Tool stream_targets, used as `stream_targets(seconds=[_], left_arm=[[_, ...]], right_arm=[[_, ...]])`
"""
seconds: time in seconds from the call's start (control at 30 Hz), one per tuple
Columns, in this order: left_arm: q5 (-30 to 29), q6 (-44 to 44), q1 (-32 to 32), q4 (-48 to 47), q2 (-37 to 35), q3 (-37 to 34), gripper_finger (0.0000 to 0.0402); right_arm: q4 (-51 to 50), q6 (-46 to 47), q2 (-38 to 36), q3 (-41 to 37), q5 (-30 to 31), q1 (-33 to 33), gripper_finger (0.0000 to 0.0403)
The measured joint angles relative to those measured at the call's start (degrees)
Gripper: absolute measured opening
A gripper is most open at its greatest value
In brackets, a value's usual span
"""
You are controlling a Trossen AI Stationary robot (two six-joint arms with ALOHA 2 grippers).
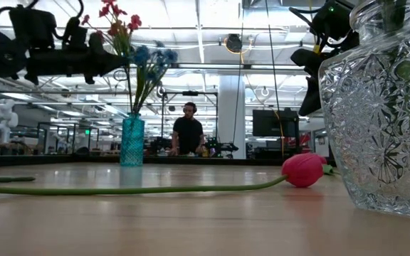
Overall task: Sort flowers into vase by color
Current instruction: Put the left red flower into the blue vase
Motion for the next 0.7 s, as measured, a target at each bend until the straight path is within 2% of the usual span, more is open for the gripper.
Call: stream_targets(seconds=[0.37,0.7], left_arm=[[0.7,3.2,0.0,-0.5,3.3,0.0,0.0011],[1.6,4.4,0.0,-9.3,5.1,0.0,0.0012]], right_arm=[[0.0,0.0,0.0,0.0,0.0,0.0,0.0000],[0.0,-0.2,0.0,0.0,0.0,0.0,0.0000]])
